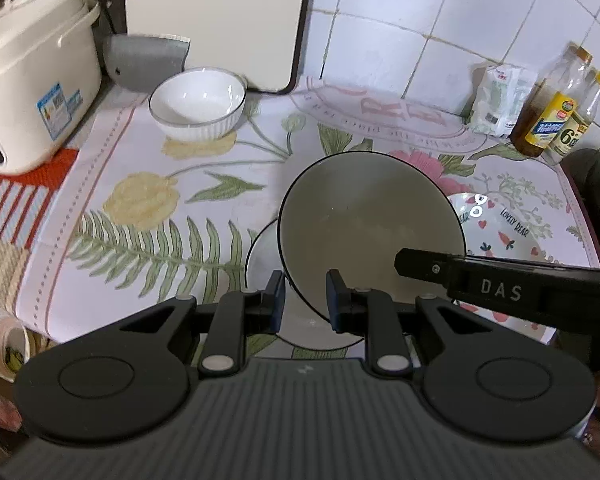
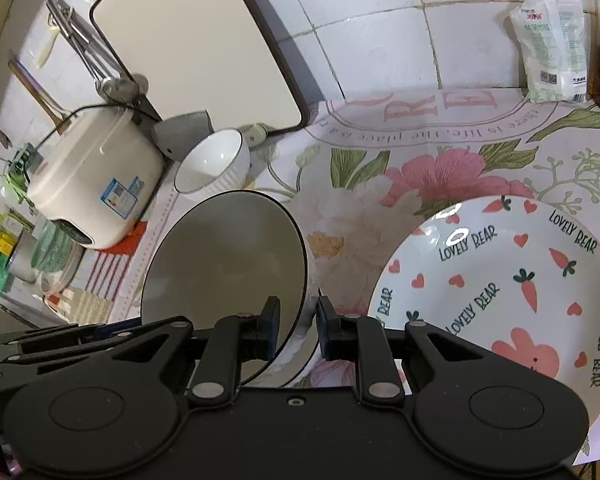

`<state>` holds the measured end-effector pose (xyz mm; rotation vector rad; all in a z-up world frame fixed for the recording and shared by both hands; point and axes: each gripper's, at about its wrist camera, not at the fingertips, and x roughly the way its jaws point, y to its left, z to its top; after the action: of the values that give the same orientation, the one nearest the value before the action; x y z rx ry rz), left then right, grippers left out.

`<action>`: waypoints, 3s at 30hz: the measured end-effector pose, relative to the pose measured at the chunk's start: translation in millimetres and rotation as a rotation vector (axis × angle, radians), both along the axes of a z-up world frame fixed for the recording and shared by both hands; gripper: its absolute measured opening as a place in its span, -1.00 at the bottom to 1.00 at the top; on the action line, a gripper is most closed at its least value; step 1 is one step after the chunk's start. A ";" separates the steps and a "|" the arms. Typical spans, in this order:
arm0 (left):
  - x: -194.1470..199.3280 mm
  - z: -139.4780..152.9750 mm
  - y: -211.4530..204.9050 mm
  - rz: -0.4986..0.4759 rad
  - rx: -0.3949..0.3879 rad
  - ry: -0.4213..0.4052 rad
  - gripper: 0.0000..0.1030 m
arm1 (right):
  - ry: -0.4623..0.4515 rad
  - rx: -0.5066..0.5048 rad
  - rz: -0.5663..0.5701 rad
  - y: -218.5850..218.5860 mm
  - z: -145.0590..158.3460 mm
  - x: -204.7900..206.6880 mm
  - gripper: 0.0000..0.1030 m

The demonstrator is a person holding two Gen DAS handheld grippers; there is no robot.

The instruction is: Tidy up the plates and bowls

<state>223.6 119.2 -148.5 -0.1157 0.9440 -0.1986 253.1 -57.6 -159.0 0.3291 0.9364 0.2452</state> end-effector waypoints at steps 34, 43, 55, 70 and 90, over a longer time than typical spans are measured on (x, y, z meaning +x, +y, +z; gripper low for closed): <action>8.9 -41.0 15.0 0.071 -0.006 0.097 -0.62 | -0.190 -0.439 0.237 67.1 -26.7 -8.9 -0.30; 9.2 -42.3 18.0 0.112 -0.034 0.096 -0.62 | -0.252 -0.460 0.260 67.0 -33.2 -14.7 -0.04; -15.5 -1.2 29.2 0.075 -0.061 0.023 -0.61 | -0.293 -0.345 0.232 47.2 11.3 -40.6 0.20; -42.7 52.4 46.8 0.006 -0.127 -0.023 -0.41 | -0.341 -0.107 0.194 6.4 89.7 -72.1 0.21; 8.3 61.4 94.8 0.054 -0.094 -0.188 -0.20 | -0.223 0.166 0.245 20.5 101.4 8.8 0.28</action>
<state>231.8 214.1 -87.0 -0.2055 0.7437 -0.2004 261.9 -37.1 -57.6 0.3317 0.7363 0.5747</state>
